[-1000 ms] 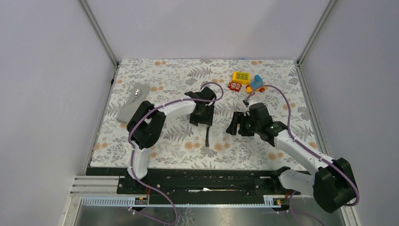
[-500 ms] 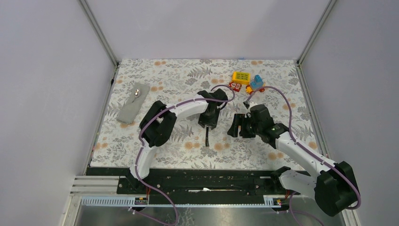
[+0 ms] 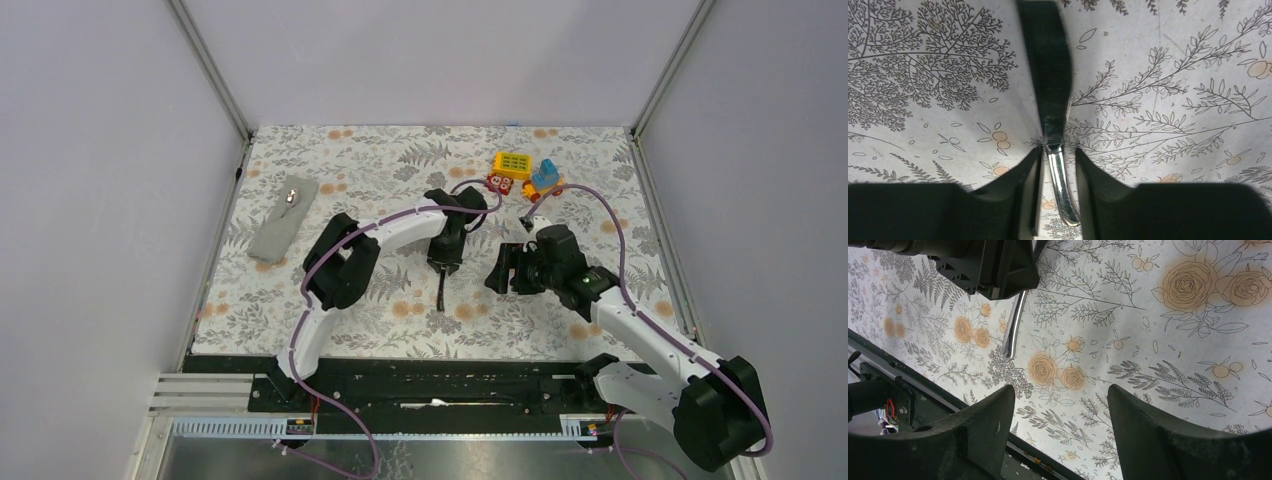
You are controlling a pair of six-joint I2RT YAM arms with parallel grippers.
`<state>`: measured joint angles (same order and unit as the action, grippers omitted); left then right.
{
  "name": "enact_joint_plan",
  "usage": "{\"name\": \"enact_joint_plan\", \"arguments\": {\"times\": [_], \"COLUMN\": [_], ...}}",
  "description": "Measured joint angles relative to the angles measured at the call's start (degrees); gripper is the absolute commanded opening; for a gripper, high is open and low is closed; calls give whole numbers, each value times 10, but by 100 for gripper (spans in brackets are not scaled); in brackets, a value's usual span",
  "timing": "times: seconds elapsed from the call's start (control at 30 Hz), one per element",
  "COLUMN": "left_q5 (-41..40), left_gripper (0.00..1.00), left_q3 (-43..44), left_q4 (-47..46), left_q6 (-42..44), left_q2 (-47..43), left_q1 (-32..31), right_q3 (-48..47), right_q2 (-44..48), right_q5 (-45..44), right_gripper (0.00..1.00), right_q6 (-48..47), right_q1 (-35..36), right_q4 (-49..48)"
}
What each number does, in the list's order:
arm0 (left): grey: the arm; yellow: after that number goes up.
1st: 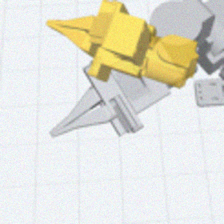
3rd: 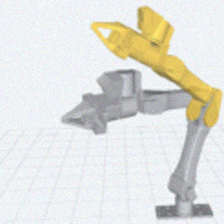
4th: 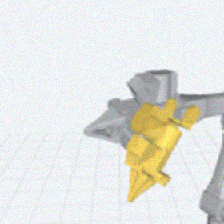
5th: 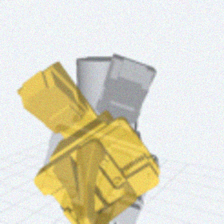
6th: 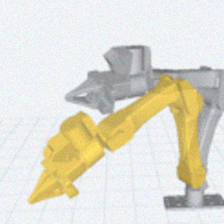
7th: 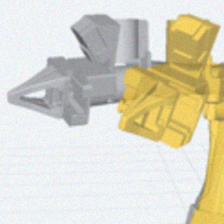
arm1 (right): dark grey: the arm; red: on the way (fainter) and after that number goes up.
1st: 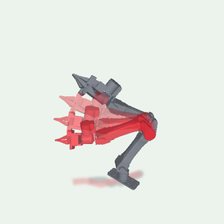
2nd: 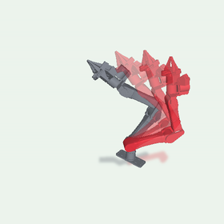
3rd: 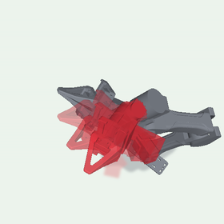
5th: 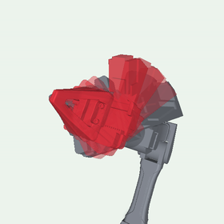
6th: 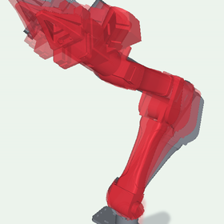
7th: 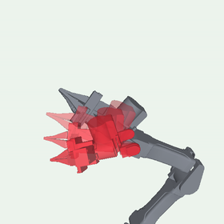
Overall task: Fold the napkin into a case and place the utensils inside
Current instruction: Pick up the knife from the center of the board.
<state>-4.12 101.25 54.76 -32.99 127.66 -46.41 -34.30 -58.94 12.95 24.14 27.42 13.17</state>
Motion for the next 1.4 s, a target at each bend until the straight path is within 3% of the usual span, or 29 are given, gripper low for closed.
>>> {"name": "enact_joint_plan", "arguments": {"times": [0.2,0.6,1.0,1.23,1.4], "left_q5": [-4,-98,-127,-120,-110], "left_gripper": [0,0,0,0,0], "left_q3": [0,-57,-93,-121,-128], "left_q4": [2,24,3,-55,-102], "left_q6": [12,110,228,346,434], "left_q2": [0,-38,-140,-186,-202], "left_q1": [-3,1,71,146,238], "right_q3": [5,12,8,-6,-11], "right_q2": [11,23,-25,-74,-85], "right_q5": [1,0,2,17,40], "right_gripper": [75,75,74,73,85], "right_q6": [0,-2,-2,-4,-8], "right_q1": [0,0,0,0,0], "right_q4": [3,3,3,3,2]}}
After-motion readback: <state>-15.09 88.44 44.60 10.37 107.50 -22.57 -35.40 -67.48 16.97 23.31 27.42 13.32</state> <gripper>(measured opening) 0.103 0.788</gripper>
